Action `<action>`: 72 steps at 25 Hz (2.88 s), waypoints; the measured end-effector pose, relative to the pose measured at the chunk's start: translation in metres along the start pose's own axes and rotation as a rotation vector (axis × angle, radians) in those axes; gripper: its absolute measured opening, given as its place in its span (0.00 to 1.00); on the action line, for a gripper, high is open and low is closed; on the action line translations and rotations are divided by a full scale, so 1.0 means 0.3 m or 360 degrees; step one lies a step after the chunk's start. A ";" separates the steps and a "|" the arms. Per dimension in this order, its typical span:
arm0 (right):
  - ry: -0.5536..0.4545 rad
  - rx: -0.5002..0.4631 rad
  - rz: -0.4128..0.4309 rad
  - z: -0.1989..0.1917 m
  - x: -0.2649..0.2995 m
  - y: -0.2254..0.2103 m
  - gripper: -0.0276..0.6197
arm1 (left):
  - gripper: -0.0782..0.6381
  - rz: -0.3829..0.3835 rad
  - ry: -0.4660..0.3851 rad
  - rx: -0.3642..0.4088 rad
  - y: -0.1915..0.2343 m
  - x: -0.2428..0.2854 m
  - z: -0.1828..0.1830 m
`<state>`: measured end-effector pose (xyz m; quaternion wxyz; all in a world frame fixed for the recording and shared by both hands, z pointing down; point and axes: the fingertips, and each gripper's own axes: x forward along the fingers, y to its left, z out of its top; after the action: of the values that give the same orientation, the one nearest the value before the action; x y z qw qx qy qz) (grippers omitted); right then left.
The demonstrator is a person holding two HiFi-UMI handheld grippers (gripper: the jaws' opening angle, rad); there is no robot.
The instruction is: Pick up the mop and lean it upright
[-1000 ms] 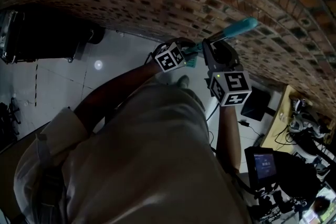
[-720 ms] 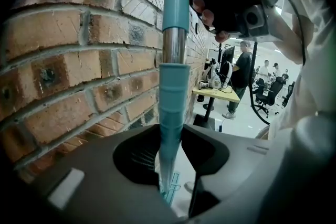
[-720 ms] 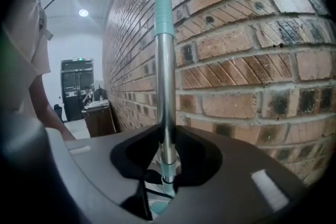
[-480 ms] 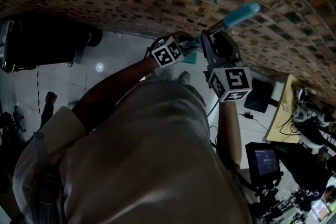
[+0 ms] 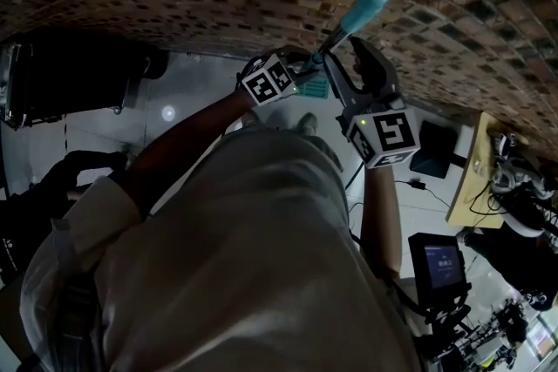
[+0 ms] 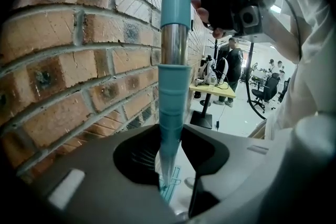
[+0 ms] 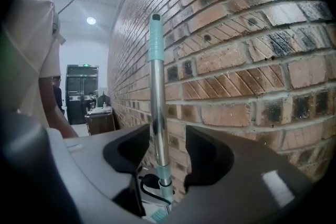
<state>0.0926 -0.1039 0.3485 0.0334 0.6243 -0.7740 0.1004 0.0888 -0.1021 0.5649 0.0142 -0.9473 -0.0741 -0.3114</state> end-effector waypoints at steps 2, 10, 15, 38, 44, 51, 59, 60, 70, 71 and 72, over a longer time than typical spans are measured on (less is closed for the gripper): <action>-0.0023 -0.0006 0.0009 0.012 -0.010 0.003 0.39 | 0.31 0.0007 0.0003 -0.0008 0.006 -0.002 -0.003; -0.0049 -0.0006 -0.0018 0.001 -0.047 -0.031 0.39 | 0.31 0.0023 -0.0013 -0.0047 0.019 -0.015 0.005; -0.0012 0.0039 -0.0064 -0.066 -0.083 -0.076 0.39 | 0.31 0.0029 -0.0034 -0.0055 0.018 -0.047 0.031; 0.0239 0.0245 -0.0223 -0.382 -0.144 -0.189 0.36 | 0.31 0.0060 -0.0082 -0.0067 0.019 -0.156 0.133; 0.0257 0.0252 -0.0240 -0.405 -0.143 -0.200 0.36 | 0.31 0.0074 -0.0076 -0.0074 0.030 -0.160 0.124; 0.0273 0.0271 -0.0254 -0.425 -0.146 -0.208 0.36 | 0.31 0.0076 -0.0061 -0.0059 0.036 -0.163 0.117; 0.0283 0.0281 -0.0246 -0.441 -0.132 -0.201 0.35 | 0.31 0.0065 -0.0049 -0.0038 0.035 -0.156 0.101; 0.0286 0.0282 -0.0246 -0.443 -0.132 -0.201 0.35 | 0.31 0.0064 -0.0047 -0.0038 0.036 -0.155 0.099; 0.0313 0.0294 -0.0268 -0.468 -0.142 -0.216 0.34 | 0.31 0.0057 -0.0037 -0.0034 0.040 -0.140 0.093; 0.0313 0.0299 -0.0271 -0.469 -0.144 -0.217 0.34 | 0.31 0.0055 -0.0035 -0.0033 0.040 -0.138 0.092; 0.0313 0.0303 -0.0275 -0.470 -0.145 -0.217 0.34 | 0.31 0.0053 -0.0033 -0.0032 0.040 -0.136 0.091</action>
<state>0.1550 -0.0475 0.4860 0.0583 0.6760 -0.6975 0.2306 0.0742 -0.1172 0.5189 0.0091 -0.9517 -0.0554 -0.3018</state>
